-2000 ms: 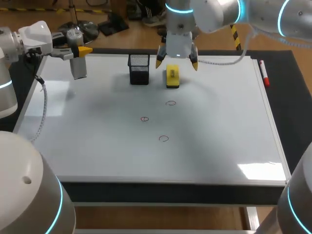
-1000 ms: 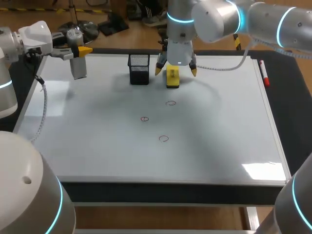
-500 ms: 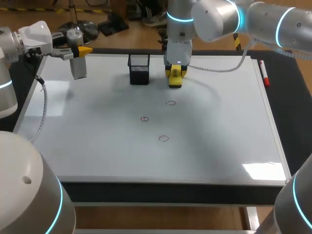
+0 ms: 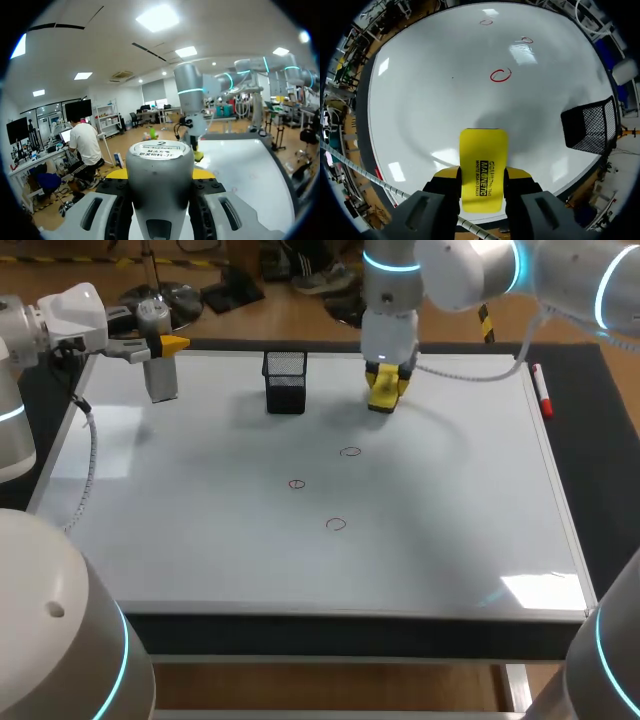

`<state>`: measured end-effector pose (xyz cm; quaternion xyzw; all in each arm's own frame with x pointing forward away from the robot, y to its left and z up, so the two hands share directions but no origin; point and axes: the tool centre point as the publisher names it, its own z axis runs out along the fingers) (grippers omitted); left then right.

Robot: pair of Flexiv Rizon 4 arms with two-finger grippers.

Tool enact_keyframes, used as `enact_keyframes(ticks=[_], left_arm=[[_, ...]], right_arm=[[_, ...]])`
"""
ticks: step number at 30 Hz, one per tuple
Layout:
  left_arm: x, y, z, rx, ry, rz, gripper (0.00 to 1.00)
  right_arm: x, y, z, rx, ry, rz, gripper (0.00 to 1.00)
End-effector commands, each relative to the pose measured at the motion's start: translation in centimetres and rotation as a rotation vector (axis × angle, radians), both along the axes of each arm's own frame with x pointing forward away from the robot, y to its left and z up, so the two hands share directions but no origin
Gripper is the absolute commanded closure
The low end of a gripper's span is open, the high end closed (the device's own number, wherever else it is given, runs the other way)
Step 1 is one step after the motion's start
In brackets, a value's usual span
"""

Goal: Pick up the inspection probe, press it on each red-marked spot on the whiteboard one by one, put down the probe, pick up the eraser, and wipe off all the red marks.

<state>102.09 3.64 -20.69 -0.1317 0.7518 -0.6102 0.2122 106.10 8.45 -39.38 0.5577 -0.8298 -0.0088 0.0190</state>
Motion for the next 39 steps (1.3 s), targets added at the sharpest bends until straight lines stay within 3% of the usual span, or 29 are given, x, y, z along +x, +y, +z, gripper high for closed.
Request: enact_keyframes(ticks=[1,10,24,39], left_arm=[[0.0,0.0,0.0,-0.001,-0.003,0.001,1.0],[0.0,0.0,0.0,-0.001,-0.003,0.001,1.0],[0.0,0.0,0.0,-0.001,-0.003,0.001,1.0],[0.0,0.0,0.0,-0.001,-0.003,0.001,1.0]], right_arm=[[-1.9,-2.7,2.1,0.0,-0.028,-0.067,1.0],[-4.1,-7.4,3.4,-0.027,-0.055,-0.196,1.0],[-8.7,-14.0,3.7,-0.047,-0.038,-0.39,1.0],[-13.1,-17.3,2.3,-0.038,-0.033,-0.497,1.0]])
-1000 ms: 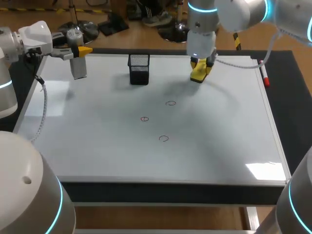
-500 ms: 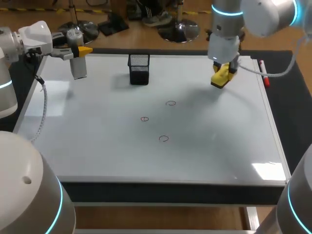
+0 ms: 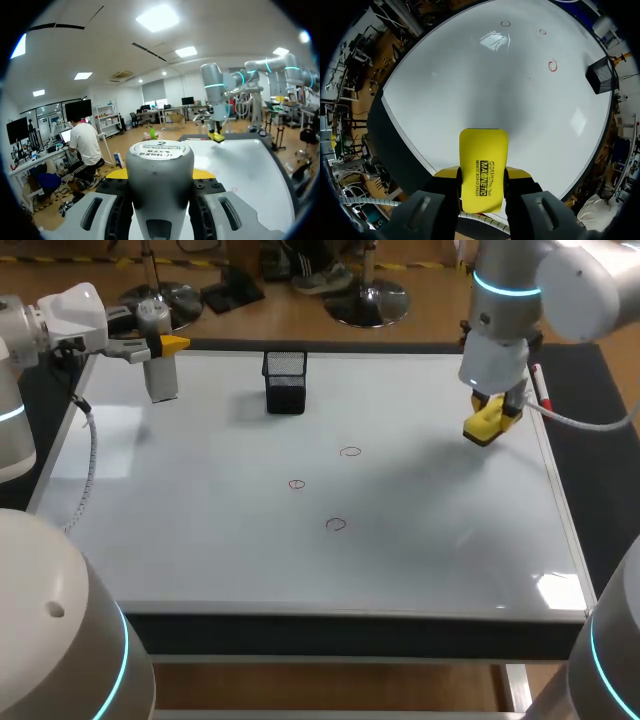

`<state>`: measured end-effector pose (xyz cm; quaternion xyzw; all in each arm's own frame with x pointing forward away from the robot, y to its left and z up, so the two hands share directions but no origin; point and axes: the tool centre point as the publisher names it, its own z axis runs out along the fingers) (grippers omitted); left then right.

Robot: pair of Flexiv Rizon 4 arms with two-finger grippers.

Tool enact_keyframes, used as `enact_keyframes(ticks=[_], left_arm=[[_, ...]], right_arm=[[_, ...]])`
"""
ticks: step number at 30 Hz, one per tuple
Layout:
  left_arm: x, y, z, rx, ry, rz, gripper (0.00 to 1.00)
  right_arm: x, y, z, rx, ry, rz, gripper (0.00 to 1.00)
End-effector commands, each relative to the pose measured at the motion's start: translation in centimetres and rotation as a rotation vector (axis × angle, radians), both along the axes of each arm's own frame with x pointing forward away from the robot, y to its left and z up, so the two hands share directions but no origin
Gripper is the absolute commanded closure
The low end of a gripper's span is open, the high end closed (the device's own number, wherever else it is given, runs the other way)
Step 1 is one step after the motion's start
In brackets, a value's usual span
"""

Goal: Pick up the inspection probe, press it on each red-marked spot on the whiteboard one by one, put down the probe, pick up the eraser, and wipe off all the red marks.

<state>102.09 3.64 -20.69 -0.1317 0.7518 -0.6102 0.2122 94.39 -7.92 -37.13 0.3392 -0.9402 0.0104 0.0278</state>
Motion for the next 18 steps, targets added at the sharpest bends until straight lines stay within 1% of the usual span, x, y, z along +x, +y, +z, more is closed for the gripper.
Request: enact_keyframes(ticks=[1,6,8,18], left_arm=[[-0.04,0.0,0.03,-0.001,-0.003,0.001,1.0],[-0.04,0.0,0.03,-0.001,-0.003,0.001,1.0],[-0.04,0.0,0.03,-0.001,-0.003,0.001,1.0],[-0.04,0.0,0.03,-0.001,-0.003,0.001,1.0]], right_arm=[[-1.56,-1.04,0.03,0.001,-0.025,-0.016,1.0],[-2.05,-1.26,-0.05,-0.009,-0.032,-0.025,1.0],[-2.12,-1.28,-0.04,-0.019,-0.015,-0.04,1.0],[-2.12,-1.28,-0.04,-0.019,-0.015,-0.04,1.0]])
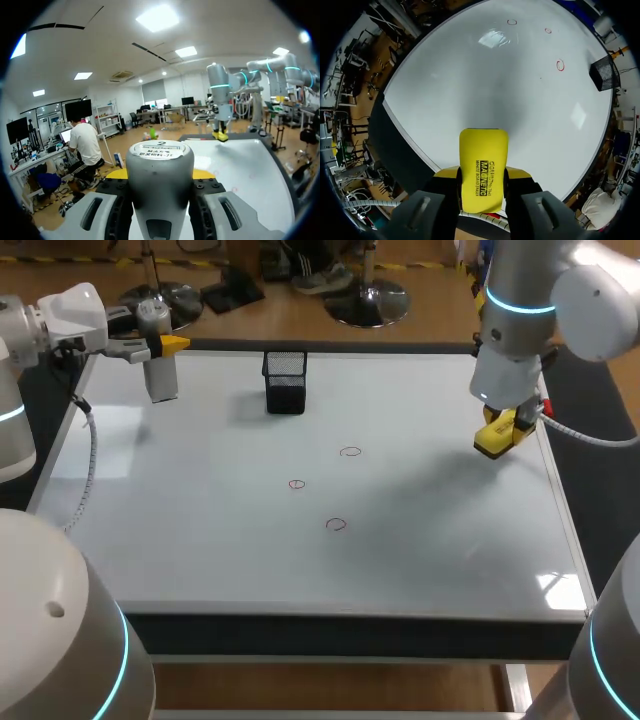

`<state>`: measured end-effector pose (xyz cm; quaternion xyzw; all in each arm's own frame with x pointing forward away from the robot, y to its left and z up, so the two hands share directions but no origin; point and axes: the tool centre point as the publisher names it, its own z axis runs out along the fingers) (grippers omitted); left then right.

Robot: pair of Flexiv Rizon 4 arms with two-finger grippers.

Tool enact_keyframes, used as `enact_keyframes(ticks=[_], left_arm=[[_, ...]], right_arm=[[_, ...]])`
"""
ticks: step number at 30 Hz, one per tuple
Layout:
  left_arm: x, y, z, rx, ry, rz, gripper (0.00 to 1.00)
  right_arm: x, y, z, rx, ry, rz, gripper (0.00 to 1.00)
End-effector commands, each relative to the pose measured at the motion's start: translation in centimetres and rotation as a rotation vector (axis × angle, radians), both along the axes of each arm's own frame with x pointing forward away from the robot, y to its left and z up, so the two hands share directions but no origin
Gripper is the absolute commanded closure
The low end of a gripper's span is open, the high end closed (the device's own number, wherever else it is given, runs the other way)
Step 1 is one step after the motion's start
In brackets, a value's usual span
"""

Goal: Pick up the inspection probe, press it on each red-marked spot on the whiteboard one by one, put down the probe, pick up the eraser, and wipe off all the red marks.

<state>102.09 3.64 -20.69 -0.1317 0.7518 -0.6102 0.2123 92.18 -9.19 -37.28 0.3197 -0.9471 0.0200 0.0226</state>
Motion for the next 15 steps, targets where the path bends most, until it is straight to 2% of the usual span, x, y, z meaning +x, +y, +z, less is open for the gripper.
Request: enact_keyframes(ticks=[1,8,9,10,11,13,15], left_arm=[[-0.04,0.0,0.03,-0.001,-0.003,0.001,1.0],[-0.04,0.0,0.03,-0.001,-0.003,0.001,1.0],[-0.04,0.0,0.03,-0.001,-0.003,0.001,1.0],[-0.04,0.0,0.03,-0.001,-0.003,0.001,1.0],[-0.04,0.0,0.03,-0.001,-0.003,0.001,1.0],[-0.04,0.0,0.03,-0.001,-0.003,0.001,1.0],[-0.04,0.0,0.03,-0.001,-0.003,0.001,1.0]], right_arm=[[0.09,-0.02,0.1,-0.004,0.002,0.001,1.0],[0.09,-0.02,0.1,-0.004,0.002,0.001,1.0],[0.09,-0.02,0.1,-0.004,0.002,0.001,0.95],[0.09,-0.02,0.1,-0.004,0.002,0.001,0.82],[0.09,-0.02,0.1,-0.004,0.002,0.001,0.83],[0.09,-0.02,0.1,-0.004,0.002,0.001,1.0],[0.09,-0.02,0.1,-0.004,0.002,0.001,1.0]])
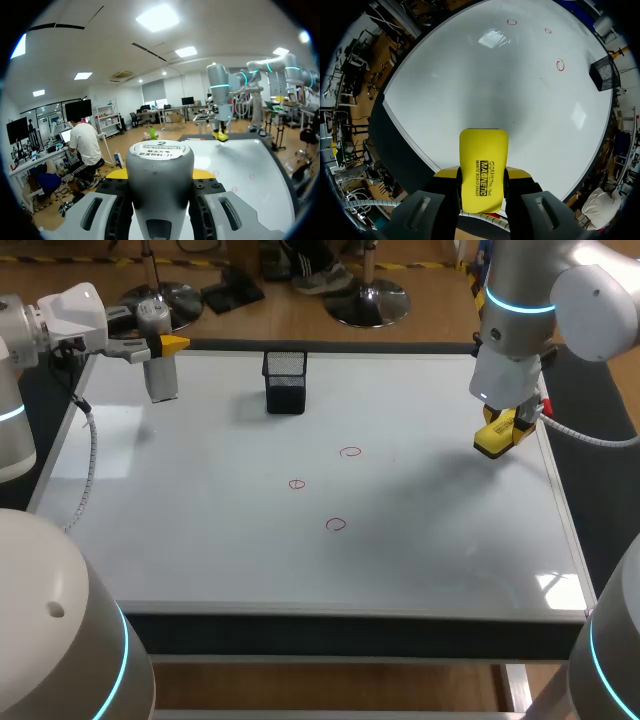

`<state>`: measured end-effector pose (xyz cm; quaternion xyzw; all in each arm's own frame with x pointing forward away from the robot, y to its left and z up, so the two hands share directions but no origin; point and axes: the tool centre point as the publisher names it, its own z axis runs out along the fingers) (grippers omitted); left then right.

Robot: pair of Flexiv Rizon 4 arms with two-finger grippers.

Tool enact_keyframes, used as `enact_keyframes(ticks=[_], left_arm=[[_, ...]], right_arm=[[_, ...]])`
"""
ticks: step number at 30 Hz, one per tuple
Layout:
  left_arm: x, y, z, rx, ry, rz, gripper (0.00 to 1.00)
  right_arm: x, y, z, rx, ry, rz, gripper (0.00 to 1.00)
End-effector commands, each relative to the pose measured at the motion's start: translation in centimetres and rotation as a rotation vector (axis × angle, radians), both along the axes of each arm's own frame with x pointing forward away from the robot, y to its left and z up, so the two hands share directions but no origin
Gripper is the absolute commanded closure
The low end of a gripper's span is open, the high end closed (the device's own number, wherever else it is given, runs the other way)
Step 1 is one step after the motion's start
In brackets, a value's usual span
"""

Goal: Pick up the inspection probe, press it on each red-marked spot on the whiteboard one by one, put down the probe, pick up the eraser, and wipe off all the red marks.

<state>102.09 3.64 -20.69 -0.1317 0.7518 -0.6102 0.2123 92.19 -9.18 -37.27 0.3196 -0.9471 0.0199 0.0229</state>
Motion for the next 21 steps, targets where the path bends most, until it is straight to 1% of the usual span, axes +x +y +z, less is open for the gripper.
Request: enact_keyframes(ticks=[1,17,21], left_arm=[[0.0,0.0,0.0,-0.001,-0.003,0.001,1.0],[0.0,0.0,0.0,-0.001,-0.003,0.001,1.0],[-1.7,-1.0,0.5,-0.002,-0.02,-0.017,1.0]], right_arm=[[0.1,0.0,0.1,-0.004,0.002,0.001,1.0],[0.1,0.0,0.1,-0.004,0.002,0.001,1.0],[0.1,0.0,0.1,-0.004,0.002,0.001,1.0]])
